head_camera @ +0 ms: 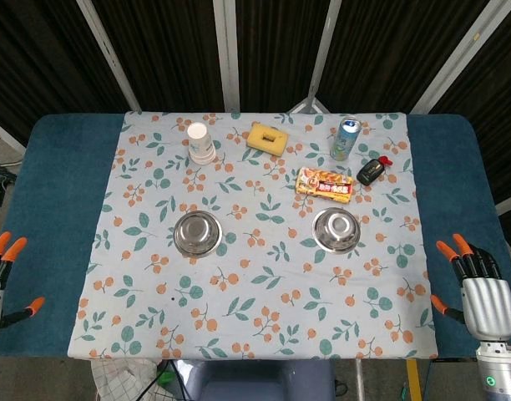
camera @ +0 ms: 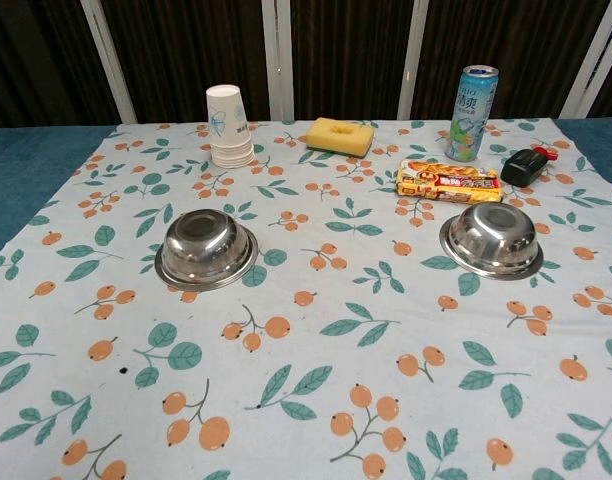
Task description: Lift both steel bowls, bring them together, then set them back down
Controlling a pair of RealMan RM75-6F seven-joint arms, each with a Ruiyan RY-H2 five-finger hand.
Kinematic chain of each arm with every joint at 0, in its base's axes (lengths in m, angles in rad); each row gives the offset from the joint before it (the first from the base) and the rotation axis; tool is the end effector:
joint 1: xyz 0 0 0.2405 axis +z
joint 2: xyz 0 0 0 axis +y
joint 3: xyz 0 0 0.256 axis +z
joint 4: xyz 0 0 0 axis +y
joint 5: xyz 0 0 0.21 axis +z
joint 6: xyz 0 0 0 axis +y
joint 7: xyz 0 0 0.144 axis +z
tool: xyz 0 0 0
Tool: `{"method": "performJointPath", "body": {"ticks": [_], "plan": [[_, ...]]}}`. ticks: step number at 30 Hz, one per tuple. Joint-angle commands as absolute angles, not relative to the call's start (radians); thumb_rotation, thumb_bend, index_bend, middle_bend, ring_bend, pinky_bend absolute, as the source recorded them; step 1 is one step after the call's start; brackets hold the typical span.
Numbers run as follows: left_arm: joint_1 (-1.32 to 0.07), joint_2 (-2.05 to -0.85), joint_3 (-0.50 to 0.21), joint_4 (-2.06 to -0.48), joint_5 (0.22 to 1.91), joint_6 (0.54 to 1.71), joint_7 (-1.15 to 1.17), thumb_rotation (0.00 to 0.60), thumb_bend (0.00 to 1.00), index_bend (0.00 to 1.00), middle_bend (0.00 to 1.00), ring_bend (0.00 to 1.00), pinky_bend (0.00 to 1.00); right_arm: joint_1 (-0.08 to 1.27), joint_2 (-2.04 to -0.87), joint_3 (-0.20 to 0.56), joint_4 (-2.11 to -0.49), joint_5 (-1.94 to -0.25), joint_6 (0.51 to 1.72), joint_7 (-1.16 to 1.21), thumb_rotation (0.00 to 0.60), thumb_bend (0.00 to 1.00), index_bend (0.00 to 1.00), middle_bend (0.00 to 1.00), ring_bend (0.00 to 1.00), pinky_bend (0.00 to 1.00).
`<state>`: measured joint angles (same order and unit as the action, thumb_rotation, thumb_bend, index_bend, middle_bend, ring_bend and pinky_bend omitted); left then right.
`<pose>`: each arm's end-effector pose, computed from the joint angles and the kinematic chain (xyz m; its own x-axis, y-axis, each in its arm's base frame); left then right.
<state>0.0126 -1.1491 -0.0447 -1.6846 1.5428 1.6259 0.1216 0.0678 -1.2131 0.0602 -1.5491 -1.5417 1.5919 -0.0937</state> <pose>-0.2978 0.1488 0.1600 0.4172 -0.0906 0.9043 0.9088 0.0462 -0.4146 -0.3059 -0.1772 0.1479 0.4487 0.1086 0.8870 -0.8910 -0.0226 0.4535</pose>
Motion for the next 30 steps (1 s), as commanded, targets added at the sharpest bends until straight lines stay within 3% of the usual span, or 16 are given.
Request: {"method": "performJointPath", "body": {"ticks": [1,12,20,30], "plan": [[0.015,-1.147,-0.043,-1.688,1.544,1.629,0.122,0.600,0.03,0.14,0.00,0.00,0.17,0.068,-1.216,0.063,-1.547,-1.539,1.590,-0.092,0.600,0.14,0.22,0.10,0.13,0.15],[-0.004,-1.140,-0.041,-1.688,1.531,1.583,0.120,0.600,0.03,0.13,0.00,0.00,0.17,0.063,-1.219,0.063,-1.573,-1.528,1.579,-0.081,0.600,0.14,0.22,0.10,0.13,0.14],[0.001,-1.144,-0.052,-1.650,1.562,1.628,0.047,0.600,0.00,0.13,0.00,0.00,0.11,0.065,-1.224,0.064,-1.606,-1.483,1.530,-0.053,0.600,0.08,0.22,0.04,0.04,0.07],[-0.004,-1.129,-0.044,-1.661,1.552,1.602,0.043,0.600,0.00,0.10,0.00,0.00,0.10,0.177,-1.188,0.137,-1.676,-1.411,1.361,-0.039,0.600,0.06,0.17,0.00,0.04,0.06]]}}
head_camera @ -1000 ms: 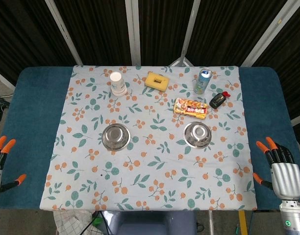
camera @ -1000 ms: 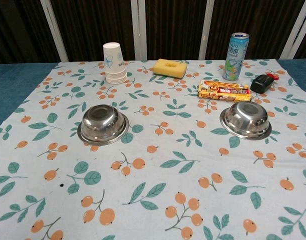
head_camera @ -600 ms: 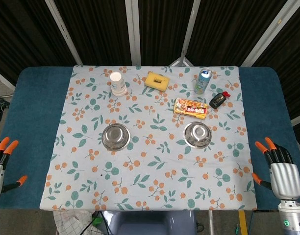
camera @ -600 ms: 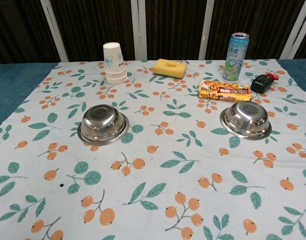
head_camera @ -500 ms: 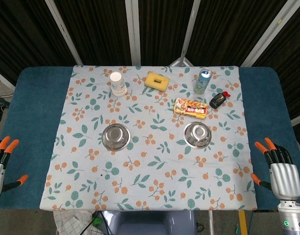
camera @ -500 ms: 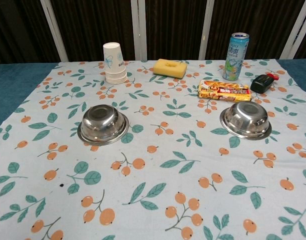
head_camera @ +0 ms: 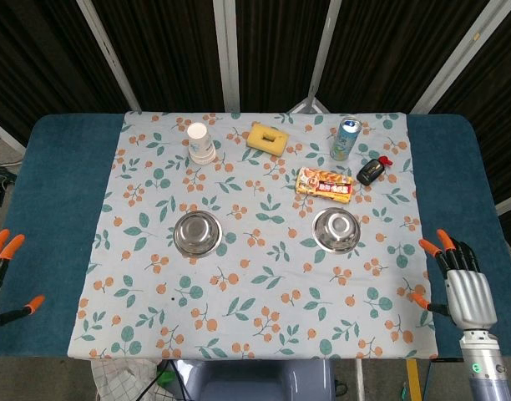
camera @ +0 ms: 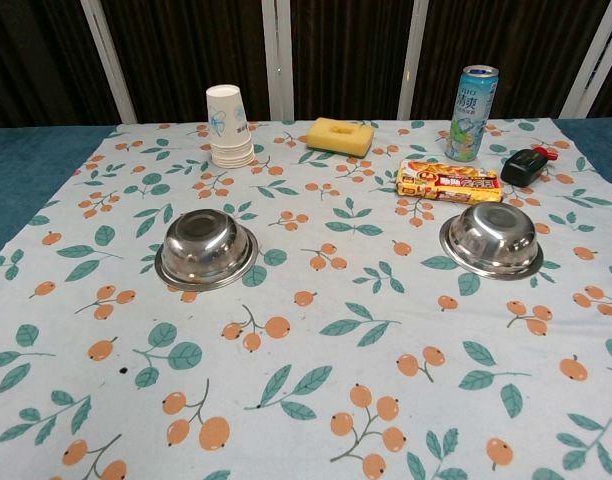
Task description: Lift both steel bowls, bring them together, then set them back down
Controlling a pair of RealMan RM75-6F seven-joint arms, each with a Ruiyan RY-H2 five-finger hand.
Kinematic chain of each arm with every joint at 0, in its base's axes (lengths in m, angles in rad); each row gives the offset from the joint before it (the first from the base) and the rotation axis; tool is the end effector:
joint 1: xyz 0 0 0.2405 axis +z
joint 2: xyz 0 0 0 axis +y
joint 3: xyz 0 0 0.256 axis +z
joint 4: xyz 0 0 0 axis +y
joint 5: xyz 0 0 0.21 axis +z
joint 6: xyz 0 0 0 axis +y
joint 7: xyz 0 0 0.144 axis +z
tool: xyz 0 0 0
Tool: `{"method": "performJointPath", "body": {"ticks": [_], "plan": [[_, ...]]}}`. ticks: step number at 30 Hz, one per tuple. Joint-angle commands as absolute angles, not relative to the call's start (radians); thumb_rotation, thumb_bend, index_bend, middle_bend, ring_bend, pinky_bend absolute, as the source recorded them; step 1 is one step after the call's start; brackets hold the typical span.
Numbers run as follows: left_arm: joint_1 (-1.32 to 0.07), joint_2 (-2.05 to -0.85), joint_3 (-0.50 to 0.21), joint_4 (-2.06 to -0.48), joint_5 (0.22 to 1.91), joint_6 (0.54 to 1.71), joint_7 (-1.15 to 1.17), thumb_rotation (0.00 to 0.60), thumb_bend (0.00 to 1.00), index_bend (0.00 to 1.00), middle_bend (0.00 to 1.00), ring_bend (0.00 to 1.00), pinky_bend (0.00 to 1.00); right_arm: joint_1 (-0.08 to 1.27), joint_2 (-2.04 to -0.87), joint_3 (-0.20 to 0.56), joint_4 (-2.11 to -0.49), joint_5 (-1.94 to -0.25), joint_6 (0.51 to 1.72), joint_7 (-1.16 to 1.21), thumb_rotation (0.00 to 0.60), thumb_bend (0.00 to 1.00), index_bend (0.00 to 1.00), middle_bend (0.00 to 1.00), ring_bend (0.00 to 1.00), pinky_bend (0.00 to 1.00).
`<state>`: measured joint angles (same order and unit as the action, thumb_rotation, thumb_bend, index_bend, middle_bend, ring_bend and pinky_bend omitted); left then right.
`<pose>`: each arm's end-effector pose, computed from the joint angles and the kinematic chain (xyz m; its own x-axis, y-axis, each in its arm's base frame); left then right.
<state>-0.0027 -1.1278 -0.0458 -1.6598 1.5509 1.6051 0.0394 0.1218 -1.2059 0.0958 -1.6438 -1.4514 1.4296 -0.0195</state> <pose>-0.3017 0.1539 0.1650 0.3824 -0.0802 0.9205 0.9239 0.0164 -0.3824 -0.2943 -0.2002 0.1299 0.2941 -0.0113 0.9557 -0.9558 -0.0054 0.2941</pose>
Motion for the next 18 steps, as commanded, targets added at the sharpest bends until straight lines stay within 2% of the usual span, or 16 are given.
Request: {"method": "performJointPath", "body": {"ticks": [1,9,13,18], "plan": [[-0.005,-1.129,-0.043,-1.661,1.553,1.602,0.045,0.600,0.00,0.10,0.00,0.00,0.10,0.192,-1.185,0.147,-1.684,-1.392,1.340,-0.055,0.600,0.06,0.16,0.00,0.04,0.06],[-0.004,-1.130,-0.044,-1.665,1.545,1.600,0.049,0.600,0.00,0.07,0.00,0.00,0.10,0.346,-1.203,0.230,-1.745,-1.206,1.138,-0.236,0.600,0.06,0.14,0.00,0.03,0.06],[-0.007,-1.136,-0.047,-1.664,1.534,1.593,0.059,0.600,0.00,0.07,0.00,0.00,0.10,0.427,-1.256,0.251,-1.730,-1.092,1.051,-0.325,0.600,0.06,0.14,0.00,0.03,0.06],[-0.007,-1.143,-0.053,-1.666,1.516,1.591,0.082,0.600,0.00,0.07,0.00,0.00,0.10,0.505,-1.326,0.264,-1.690,-0.964,0.998,-0.426,0.600,0.06,0.14,0.00,0.04,0.06]]}}
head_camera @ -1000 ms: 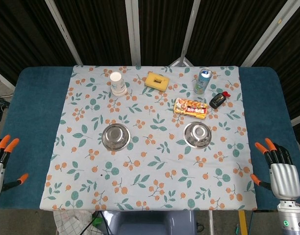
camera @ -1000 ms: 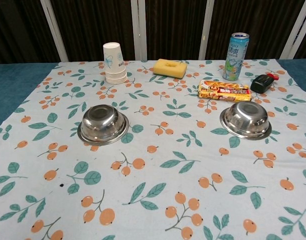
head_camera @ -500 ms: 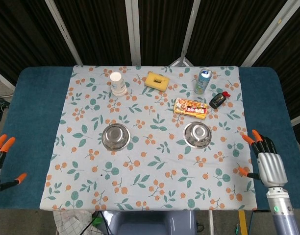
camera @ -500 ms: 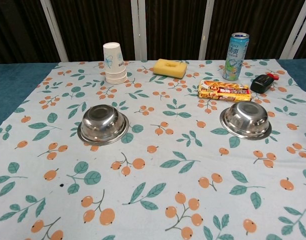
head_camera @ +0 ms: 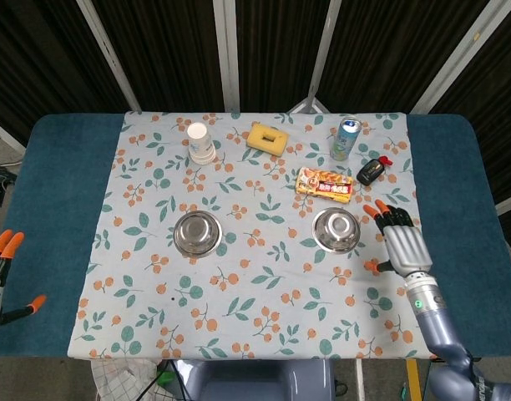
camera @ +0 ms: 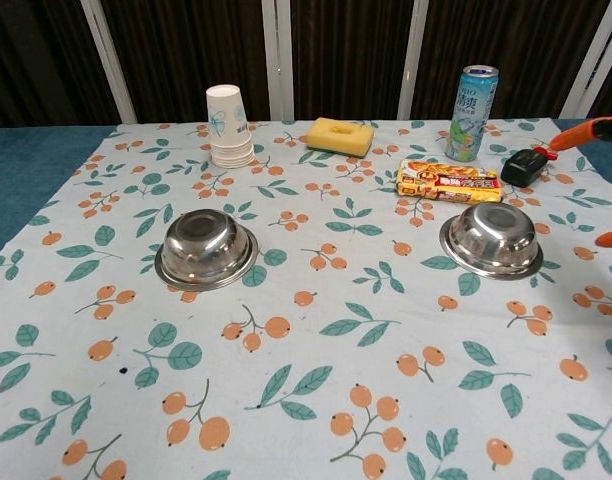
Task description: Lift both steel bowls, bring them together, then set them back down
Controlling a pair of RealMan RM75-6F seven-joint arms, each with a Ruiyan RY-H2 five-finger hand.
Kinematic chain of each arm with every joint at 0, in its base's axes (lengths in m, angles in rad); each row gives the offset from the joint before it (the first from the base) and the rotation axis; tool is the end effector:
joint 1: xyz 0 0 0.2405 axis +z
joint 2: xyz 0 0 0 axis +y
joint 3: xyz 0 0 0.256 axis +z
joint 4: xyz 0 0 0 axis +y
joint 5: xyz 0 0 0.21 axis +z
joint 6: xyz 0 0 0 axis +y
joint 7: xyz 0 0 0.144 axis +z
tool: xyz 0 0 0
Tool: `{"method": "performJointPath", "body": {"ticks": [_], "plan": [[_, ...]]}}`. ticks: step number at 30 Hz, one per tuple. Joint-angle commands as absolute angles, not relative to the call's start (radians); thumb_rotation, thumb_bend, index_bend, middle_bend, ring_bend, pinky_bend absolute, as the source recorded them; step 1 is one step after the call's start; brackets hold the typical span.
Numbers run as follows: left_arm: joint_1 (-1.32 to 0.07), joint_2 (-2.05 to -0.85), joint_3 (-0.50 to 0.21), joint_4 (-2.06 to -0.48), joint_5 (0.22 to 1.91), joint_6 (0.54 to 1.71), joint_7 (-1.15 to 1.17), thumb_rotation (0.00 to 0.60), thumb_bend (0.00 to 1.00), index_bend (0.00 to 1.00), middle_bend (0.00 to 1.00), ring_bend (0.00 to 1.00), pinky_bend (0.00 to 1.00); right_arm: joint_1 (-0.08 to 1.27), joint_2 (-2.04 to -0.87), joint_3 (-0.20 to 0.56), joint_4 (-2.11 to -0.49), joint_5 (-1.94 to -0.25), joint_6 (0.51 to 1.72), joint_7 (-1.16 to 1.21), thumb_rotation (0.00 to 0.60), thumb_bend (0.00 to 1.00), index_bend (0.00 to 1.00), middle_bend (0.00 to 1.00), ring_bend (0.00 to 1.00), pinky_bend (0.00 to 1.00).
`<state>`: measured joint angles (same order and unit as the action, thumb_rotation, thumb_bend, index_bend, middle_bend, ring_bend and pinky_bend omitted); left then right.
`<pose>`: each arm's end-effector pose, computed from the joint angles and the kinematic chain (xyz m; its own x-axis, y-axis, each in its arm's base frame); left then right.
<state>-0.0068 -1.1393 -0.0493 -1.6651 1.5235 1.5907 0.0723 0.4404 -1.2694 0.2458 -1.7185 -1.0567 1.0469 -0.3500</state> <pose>-0.3034 0.1559 0.1610 0.3976 -0.0684 0.9150 0.9175 0.0412 -0.3956 -0.2308 -0.3027 0.0807 0.3586 -0.2315 0.9043 -0.9331 -0.0613 0.3543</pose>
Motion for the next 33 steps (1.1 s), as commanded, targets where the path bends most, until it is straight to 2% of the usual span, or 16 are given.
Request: {"method": "performJointPath", "body": {"ticks": [1,7,19,33], "plan": [[-0.007,-1.144,-0.055,-1.666,1.514,1.591,0.085,0.600,0.00,0.07,0.00,0.00,0.10,0.519,-1.336,0.267,-1.683,-0.942,0.990,-0.442,0.600,0.06,0.14,0.00,0.04,0.06],[-0.008,-1.153,-0.058,-1.664,1.505,1.591,0.103,0.600,0.00,0.07,0.00,0.00,0.10,0.608,-1.398,0.283,-1.630,-0.806,0.956,-0.532,0.600,0.06,0.14,0.00,0.04,0.06],[-0.010,-1.168,-0.067,-1.656,1.489,1.591,0.131,0.600,0.00,0.07,0.00,0.00,0.10,0.717,-1.479,0.280,-1.512,-0.655,0.916,-0.604,0.600,0.06,0.14,0.00,0.06,0.06],[-0.015,-1.186,-0.069,-1.651,1.480,1.586,0.154,0.600,0.00,0.07,0.00,0.00,0.10,0.747,-1.541,0.227,-1.401,-0.634,0.890,-0.579,0.600,0.06,0.16,0.00,0.15,0.13]]}}
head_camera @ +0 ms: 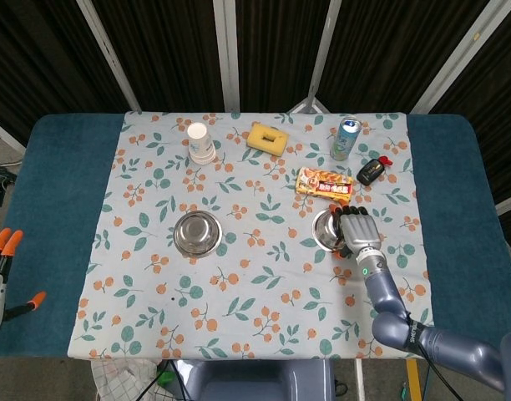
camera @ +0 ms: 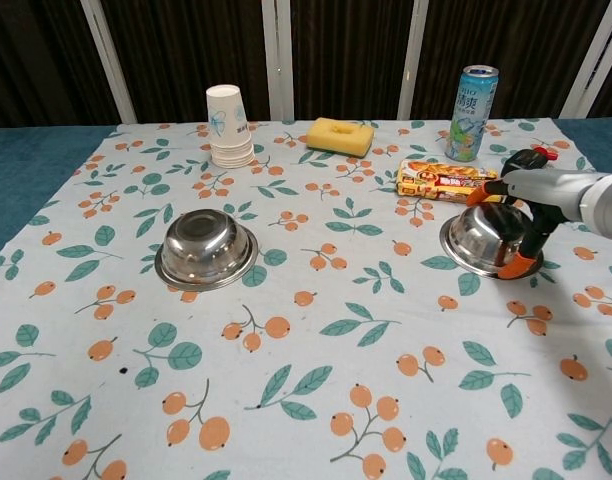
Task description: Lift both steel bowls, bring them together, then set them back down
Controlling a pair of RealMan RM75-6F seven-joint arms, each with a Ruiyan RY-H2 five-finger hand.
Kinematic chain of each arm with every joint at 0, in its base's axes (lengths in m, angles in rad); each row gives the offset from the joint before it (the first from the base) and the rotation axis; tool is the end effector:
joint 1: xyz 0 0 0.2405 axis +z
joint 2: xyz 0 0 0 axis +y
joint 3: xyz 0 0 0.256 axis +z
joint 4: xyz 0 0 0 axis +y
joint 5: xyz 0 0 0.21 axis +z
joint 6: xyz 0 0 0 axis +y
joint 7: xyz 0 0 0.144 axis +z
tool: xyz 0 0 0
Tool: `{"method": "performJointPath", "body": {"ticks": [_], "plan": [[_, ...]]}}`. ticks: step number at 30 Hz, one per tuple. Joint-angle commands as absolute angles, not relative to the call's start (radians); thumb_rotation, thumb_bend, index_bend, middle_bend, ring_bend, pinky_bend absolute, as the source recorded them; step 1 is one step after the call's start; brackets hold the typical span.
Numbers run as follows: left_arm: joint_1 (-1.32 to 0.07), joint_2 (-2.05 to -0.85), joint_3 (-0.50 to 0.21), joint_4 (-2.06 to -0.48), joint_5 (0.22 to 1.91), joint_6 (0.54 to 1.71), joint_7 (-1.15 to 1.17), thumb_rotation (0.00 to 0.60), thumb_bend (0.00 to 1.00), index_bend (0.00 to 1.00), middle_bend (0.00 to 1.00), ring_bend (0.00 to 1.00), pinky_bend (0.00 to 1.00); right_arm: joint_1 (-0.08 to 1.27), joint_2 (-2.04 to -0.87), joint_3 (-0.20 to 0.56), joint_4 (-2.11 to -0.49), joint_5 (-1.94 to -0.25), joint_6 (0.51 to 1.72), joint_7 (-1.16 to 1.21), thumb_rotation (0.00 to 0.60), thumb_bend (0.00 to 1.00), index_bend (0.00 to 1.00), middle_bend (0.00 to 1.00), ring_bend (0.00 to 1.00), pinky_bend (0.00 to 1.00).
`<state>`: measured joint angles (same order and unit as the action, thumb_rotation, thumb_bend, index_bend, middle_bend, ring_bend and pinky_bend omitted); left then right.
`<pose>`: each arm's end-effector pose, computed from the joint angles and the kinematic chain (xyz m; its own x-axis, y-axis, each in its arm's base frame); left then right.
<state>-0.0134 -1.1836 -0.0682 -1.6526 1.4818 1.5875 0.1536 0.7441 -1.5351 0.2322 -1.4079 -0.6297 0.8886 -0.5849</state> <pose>-0.3057 0.1614 0.1525 0.4419 -0.0767 0.8938 0.8961 0.0831 -0.4359 -0.2091 -0.3678 -0.0047 0.4222 -0.4062 0.8104 -0.8925 -0.0301 0.4500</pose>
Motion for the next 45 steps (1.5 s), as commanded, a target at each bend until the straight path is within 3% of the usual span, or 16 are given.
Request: {"method": "performJointPath", "body": {"ticks": [1,6,16,20,25,35,40,45], "plan": [[-0.015,-1.188,-0.070,-1.650,1.477,1.583,0.155,0.600,0.00,0.07,0.00,0.00,0.10,0.749,-1.544,0.225,-1.397,-0.636,0.890,-0.575,0.600,0.06,0.16,0.00,0.15,0.14],[-0.016,-1.194,-0.073,-1.649,1.473,1.584,0.156,0.600,0.00,0.07,0.00,0.00,0.10,0.756,-1.558,0.219,-1.379,-0.646,0.889,-0.565,0.600,0.06,0.17,0.02,0.19,0.19],[-0.015,-1.199,-0.079,-1.651,1.465,1.590,0.154,0.600,0.01,0.07,0.00,0.00,0.11,0.764,-1.582,0.207,-1.352,-0.676,0.913,-0.553,0.600,0.06,0.26,0.24,0.37,0.36],[-0.024,-1.187,-0.074,-1.664,1.461,1.566,0.165,0.600,0.03,0.11,0.03,0.00,0.19,0.761,-1.586,0.209,-1.359,-0.712,0.948,-0.541,0.600,0.06,0.30,0.28,0.38,0.37],[-0.099,-1.137,-0.119,-1.742,1.470,1.494,0.163,0.600,0.06,0.21,0.15,0.11,0.31,0.754,-1.557,0.220,-1.412,-0.743,0.992,-0.534,0.600,0.06,0.31,0.29,0.38,0.37],[-0.319,-1.023,-0.229,-1.893,1.208,1.119,0.207,0.600,0.00,0.17,0.01,0.00,0.18,0.742,-1.474,0.234,-1.520,-0.742,1.038,-0.554,0.600,0.06,0.33,0.29,0.38,0.37],[-0.473,-1.053,-0.266,-1.812,1.046,0.901,0.219,0.600,0.00,0.13,0.00,0.00,0.12,0.723,-1.387,0.246,-1.600,-0.744,1.071,-0.555,0.600,0.06,0.33,0.29,0.38,0.37],[-0.588,-1.134,-0.261,-1.713,0.941,0.790,0.257,0.600,0.00,0.12,0.00,0.00,0.09,0.708,-1.317,0.260,-1.646,-0.717,1.072,-0.538,0.600,0.06,0.33,0.29,0.38,0.37]]}}
